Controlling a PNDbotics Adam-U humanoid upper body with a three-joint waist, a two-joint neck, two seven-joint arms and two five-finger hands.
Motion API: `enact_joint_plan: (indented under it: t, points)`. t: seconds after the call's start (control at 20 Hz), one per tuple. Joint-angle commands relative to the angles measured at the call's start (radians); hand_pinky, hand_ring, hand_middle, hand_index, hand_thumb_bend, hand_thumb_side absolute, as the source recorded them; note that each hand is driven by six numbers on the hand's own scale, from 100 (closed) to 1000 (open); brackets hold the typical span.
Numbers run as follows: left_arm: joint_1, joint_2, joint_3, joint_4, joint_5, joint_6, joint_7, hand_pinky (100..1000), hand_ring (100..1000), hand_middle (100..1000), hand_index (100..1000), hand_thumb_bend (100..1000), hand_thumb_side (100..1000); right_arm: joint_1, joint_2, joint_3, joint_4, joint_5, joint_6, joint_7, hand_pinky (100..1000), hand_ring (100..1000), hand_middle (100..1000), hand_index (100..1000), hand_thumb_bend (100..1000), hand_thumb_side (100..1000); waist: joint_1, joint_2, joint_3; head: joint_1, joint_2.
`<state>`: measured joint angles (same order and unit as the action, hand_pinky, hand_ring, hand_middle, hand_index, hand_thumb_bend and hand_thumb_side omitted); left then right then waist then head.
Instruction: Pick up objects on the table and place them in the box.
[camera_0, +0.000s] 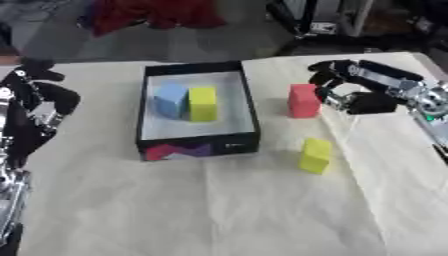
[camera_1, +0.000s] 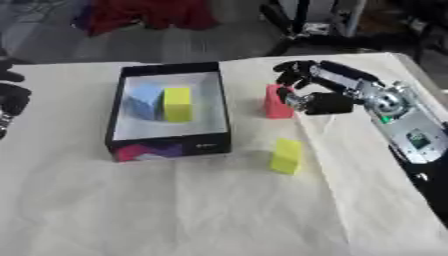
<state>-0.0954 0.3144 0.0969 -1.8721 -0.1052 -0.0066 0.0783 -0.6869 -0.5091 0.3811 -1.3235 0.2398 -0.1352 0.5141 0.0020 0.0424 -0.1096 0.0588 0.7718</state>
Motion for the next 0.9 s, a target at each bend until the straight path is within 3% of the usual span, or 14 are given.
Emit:
enact_joint_plan:
  t: [0.05, 0.35, 0.9]
  points:
    - [-0.004, 0.007, 0.001, -0.007, 0.0, 0.002, -0.009, 601, 568, 603, 797, 860, 643, -0.023, -0.001, -0.001, 0.018, 0.033, -0.023, 0.031, 848, 877, 834, 981, 225, 690, 0.0, -0.02, 0.001, -0.003, -0.002]
    - [-0.003, -0.004, 0.004, 0.0, -0.008, 0.008, -0.021, 600, 568, 605, 799, 861, 647, -0.009, -0.001, 0.007, 0.013, 0.09, -0.061, 0.108, 856, 896, 856, 992, 325, 628, -0.001, -0.02, 0.001, -0.002, -0.002]
    - [0.001, -0.01, 0.009, 0.006, -0.017, 0.014, -0.031, 599, 567, 605, 802, 859, 650, 0.026, -0.023, 0.017, -0.044, 0.148, -0.097, 0.204, 860, 898, 867, 1000, 347, 608, -0.001, -0.02, -0.003, 0.0, -0.002]
